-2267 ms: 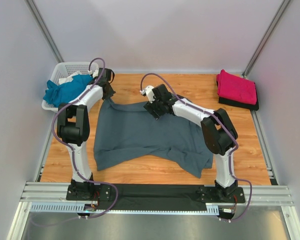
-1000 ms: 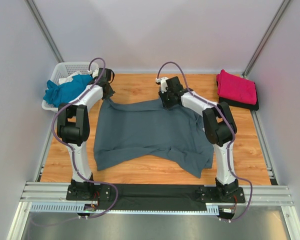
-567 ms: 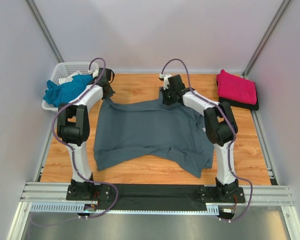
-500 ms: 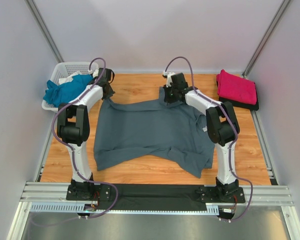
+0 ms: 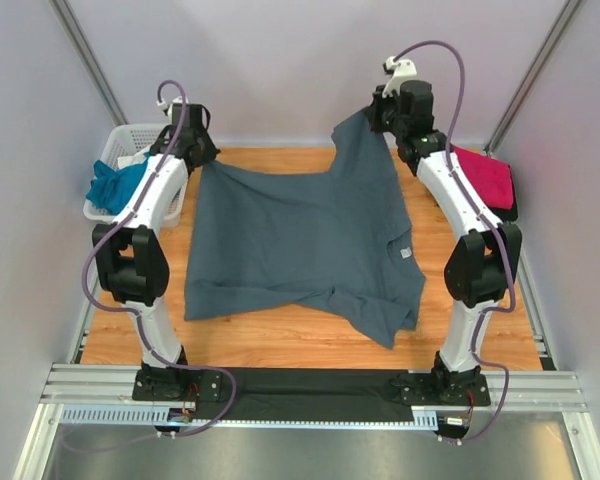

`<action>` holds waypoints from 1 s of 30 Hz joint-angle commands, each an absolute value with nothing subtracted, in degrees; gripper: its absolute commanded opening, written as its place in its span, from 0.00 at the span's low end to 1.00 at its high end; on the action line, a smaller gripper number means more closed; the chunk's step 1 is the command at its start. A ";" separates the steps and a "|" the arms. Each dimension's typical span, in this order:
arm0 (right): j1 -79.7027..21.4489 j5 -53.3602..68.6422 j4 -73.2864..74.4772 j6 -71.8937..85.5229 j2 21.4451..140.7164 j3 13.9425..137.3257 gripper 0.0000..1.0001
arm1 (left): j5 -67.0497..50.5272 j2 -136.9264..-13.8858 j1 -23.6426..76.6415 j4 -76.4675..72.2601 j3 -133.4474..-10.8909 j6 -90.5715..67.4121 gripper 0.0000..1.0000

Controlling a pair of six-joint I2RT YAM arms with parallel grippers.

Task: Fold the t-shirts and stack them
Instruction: Flatten the tshirt out

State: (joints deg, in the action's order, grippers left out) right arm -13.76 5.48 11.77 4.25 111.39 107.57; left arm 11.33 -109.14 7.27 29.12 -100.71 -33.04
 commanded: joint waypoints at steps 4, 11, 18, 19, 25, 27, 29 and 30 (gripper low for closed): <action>-9.41 4.30 9.15 2.11 105.04 113.73 0.00 | 11.86 -103.62 5.80 34.61 -110.21 -32.17 0.00; -5.98 7.30 8.44 0.53 97.13 113.64 0.00 | 13.71 -100.29 5.28 37.96 -112.76 -32.69 0.00; -5.19 5.46 8.09 0.27 89.57 109.87 0.00 | 15.11 -94.76 4.13 41.92 -110.23 -36.12 0.00; -5.10 5.01 7.82 0.18 88.60 109.08 0.01 | 15.47 -92.57 3.87 41.75 -109.08 -36.91 0.00; -5.10 4.04 7.47 0.26 79.82 99.51 0.00 | 15.20 -82.56 2.37 41.84 -99.77 -40.77 0.00; -5.01 6.49 8.26 0.35 76.39 93.65 0.01 | 13.98 -79.56 2.37 41.22 -94.33 -41.92 0.00; -5.10 9.22 7.83 1.40 72.01 88.36 0.00 | 13.01 -75.16 2.37 39.38 -87.58 -43.41 0.00; -5.10 11.32 6.60 1.75 70.42 84.85 0.01 | 12.31 -73.75 2.37 38.77 -85.28 -44.11 0.00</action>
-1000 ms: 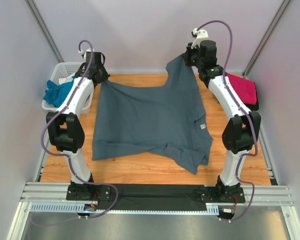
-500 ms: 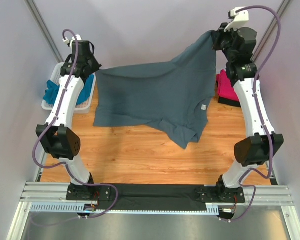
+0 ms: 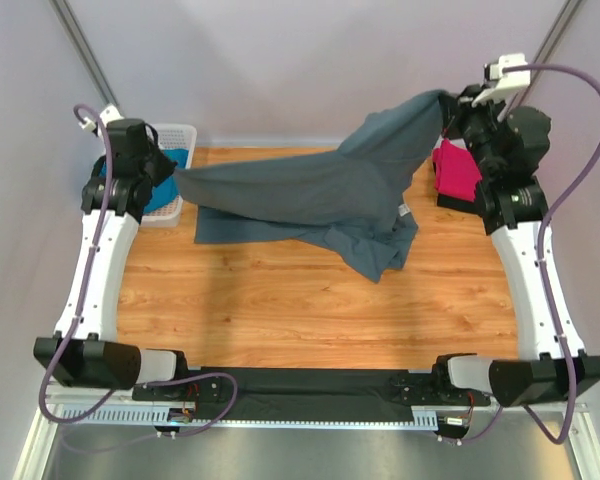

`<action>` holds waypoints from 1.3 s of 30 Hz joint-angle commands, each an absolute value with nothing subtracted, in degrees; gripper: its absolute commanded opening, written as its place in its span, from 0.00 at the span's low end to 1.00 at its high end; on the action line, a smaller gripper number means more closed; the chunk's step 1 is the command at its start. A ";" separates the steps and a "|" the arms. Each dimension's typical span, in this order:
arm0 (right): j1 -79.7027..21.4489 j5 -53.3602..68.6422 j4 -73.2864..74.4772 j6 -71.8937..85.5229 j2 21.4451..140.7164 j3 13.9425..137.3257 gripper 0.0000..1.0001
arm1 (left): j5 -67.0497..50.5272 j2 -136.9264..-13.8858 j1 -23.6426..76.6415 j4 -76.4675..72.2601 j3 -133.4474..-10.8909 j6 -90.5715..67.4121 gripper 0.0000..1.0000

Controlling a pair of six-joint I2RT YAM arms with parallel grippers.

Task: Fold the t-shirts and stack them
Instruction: Flatten the tshirt out

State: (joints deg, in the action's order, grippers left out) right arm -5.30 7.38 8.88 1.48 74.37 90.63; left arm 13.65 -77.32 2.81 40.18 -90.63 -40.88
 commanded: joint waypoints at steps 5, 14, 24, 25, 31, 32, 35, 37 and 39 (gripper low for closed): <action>-5.10 15.20 3.87 5.09 62.86 65.06 0.00 | 9.94 -69.17 2.37 37.88 -72.28 -47.46 0.00; -5.10 9.41 5.89 6.68 66.78 55.89 0.00 | 8.70 -79.00 3.69 33.66 -62.40 -54.40 0.00; -5.19 10.81 6.77 7.56 79.01 59.68 0.00 | 7.21 -94.65 4.66 35.68 -66.18 -59.32 0.00; -5.19 10.90 6.68 7.47 79.10 59.42 0.01 | 7.29 -94.75 4.92 35.60 -65.40 -59.67 0.00; -5.18 11.69 6.50 7.21 78.66 57.66 0.01 | 7.03 -94.31 5.98 34.28 -64.16 -59.59 0.37; -5.10 11.78 6.68 7.21 78.66 57.48 0.00 | 6.94 -94.31 6.06 34.19 -64.16 -59.42 0.43; -5.19 11.69 6.86 7.21 78.75 57.48 0.00 | 6.94 -93.78 6.24 33.75 -64.07 -58.71 0.69; -5.10 12.04 6.94 7.21 78.75 57.66 0.00 | 6.68 -93.60 6.24 32.96 -63.72 -57.22 0.76; -5.19 12.39 6.94 7.21 79.01 57.83 0.00 | 5.98 -92.90 6.24 31.48 -63.28 -54.95 0.77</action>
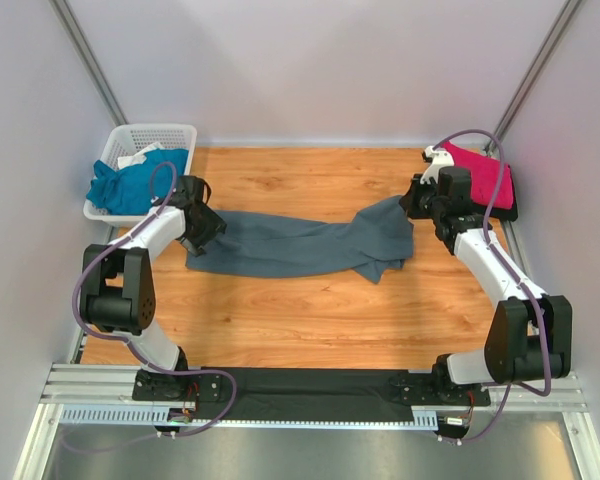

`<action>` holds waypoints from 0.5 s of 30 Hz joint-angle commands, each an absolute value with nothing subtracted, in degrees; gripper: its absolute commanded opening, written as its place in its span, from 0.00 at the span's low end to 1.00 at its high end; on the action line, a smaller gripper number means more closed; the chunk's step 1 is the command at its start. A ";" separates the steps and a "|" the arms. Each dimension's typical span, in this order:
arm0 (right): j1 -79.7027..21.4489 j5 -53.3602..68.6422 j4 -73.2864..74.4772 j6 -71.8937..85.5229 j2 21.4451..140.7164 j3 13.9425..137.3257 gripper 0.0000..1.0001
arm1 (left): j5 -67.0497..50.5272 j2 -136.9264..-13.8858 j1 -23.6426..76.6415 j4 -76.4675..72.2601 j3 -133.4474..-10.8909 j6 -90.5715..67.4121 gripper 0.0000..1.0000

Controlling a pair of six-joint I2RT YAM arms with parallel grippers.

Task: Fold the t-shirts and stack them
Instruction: Flatten the tshirt out

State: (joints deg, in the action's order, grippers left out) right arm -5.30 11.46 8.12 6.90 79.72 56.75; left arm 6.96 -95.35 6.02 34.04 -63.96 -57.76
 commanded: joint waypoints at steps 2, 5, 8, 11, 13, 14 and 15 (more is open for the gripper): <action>-5.19 12.83 6.86 7.29 79.10 58.01 0.00 | 6.59 -92.03 6.24 30.59 -62.14 -53.88 0.73; -5.19 13.10 6.86 7.47 79.45 58.01 0.00 | 8.34 -90.36 6.24 28.66 -61.35 -52.47 0.68; -5.27 13.44 6.94 7.56 79.63 58.01 0.00 | 10.54 -91.14 6.07 28.13 -62.75 -52.12 0.67; -5.18 13.27 7.21 7.65 79.72 58.18 0.01 | 10.90 -94.56 5.98 29.61 -66.44 -52.47 0.66; -5.19 13.10 7.38 7.38 79.63 58.18 0.01 | 10.99 -95.62 5.98 29.53 -68.64 -52.82 0.66; -5.19 12.75 7.38 7.21 79.63 58.10 0.00 | 11.16 -96.67 5.98 29.44 -69.25 -53.17 0.66; -5.19 12.48 7.47 7.21 79.72 58.27 0.00 | 11.16 -97.20 5.98 29.70 -70.74 -53.35 0.66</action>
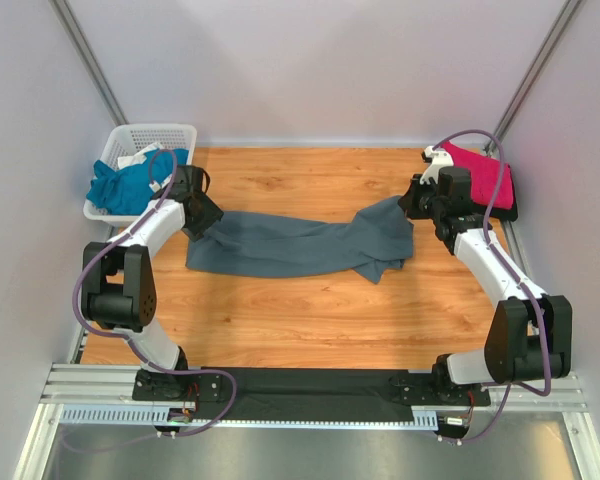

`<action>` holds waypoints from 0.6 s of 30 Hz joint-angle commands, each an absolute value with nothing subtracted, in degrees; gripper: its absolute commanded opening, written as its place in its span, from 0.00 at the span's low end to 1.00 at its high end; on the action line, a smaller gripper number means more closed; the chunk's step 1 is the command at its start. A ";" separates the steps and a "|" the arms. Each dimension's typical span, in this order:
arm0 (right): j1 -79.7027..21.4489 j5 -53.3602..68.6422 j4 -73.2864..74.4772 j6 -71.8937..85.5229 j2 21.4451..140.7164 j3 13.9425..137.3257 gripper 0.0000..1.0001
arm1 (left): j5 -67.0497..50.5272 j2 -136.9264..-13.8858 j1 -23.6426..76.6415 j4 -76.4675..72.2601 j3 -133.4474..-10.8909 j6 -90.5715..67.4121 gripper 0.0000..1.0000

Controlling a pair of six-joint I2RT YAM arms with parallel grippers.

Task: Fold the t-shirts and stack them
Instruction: Flatten the tshirt out

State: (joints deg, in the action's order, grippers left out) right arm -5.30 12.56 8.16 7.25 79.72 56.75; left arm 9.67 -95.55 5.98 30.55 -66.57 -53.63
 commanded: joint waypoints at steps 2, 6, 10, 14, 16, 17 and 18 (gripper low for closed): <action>-5.19 12.39 7.65 6.95 79.80 58.53 0.00 | 11.69 -99.13 5.98 30.84 -72.15 -53.79 0.65; -5.19 12.30 7.91 7.03 80.51 58.80 0.00 | 12.57 -101.51 5.98 32.69 -74.97 -54.23 0.58; -5.19 12.13 8.17 6.86 80.86 58.71 0.00 | 12.74 -102.22 5.98 33.66 -74.62 -54.32 0.57; -5.19 12.30 8.00 6.94 81.38 58.97 0.00 | 13.09 -101.60 5.98 35.51 -74.09 -54.58 0.59; -5.19 12.30 7.82 7.12 81.39 58.97 0.00 | 13.27 -101.25 5.98 34.72 -73.13 -54.58 0.58; -5.19 12.39 7.91 7.12 81.65 58.89 0.00 | 13.27 -101.25 5.98 34.37 -72.86 -54.49 0.57; -5.19 12.39 7.82 7.12 81.74 59.15 0.00 | 13.27 -101.42 5.98 34.37 -72.77 -54.58 0.56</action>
State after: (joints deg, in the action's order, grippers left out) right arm -5.32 12.53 8.54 7.25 81.43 56.75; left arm 12.16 -102.43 5.98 34.11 -73.06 -53.98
